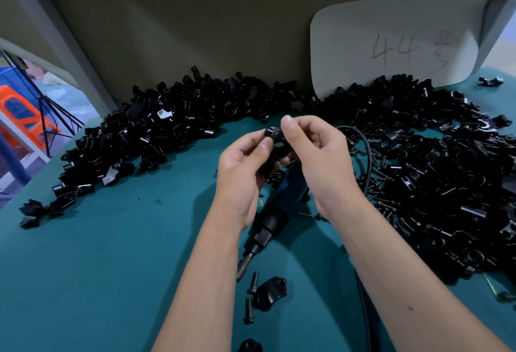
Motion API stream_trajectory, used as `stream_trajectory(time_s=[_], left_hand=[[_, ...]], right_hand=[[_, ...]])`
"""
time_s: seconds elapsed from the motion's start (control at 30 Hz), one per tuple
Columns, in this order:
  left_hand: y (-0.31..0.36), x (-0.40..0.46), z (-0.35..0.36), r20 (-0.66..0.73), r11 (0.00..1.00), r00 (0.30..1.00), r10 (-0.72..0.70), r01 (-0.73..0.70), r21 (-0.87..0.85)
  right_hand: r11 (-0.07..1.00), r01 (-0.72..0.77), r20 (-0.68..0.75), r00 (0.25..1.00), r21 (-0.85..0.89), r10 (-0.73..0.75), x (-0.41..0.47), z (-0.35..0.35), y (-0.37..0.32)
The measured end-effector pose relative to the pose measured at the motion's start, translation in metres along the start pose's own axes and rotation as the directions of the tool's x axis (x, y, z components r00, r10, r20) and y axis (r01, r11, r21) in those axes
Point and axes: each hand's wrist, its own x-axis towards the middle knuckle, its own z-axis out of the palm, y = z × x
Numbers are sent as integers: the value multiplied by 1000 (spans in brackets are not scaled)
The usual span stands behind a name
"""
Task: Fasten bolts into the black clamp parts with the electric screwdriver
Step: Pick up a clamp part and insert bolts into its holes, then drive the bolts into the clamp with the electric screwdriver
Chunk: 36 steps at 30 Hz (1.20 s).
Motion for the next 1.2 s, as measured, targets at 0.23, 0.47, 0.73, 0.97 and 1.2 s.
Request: stream_trajectory(time_s=[0.23,0.47,0.73,0.97,1.2], left_hand=[[0,-1,7,-136,990,986,-94,78,-118],[-1,0,4,-296,998,954,-57,67,23],[-2,0,0,-218,984,975,-31,68,163],[0,0,2,-161,966,983,84,-41,254],[0,0,-1,-97,952,995,-15,44,303]], right_hand=[[928,153,66,988,-341,-138,1,-6,4],[843,225,197,970,-488,-145,-5,2,4],[879,176,153,981,-443,-119,-4,4,-1],[919,91,177,984,-384,-23,-2,1,-7],[909,-49,144,982,-413,119,2,-2,-5]])
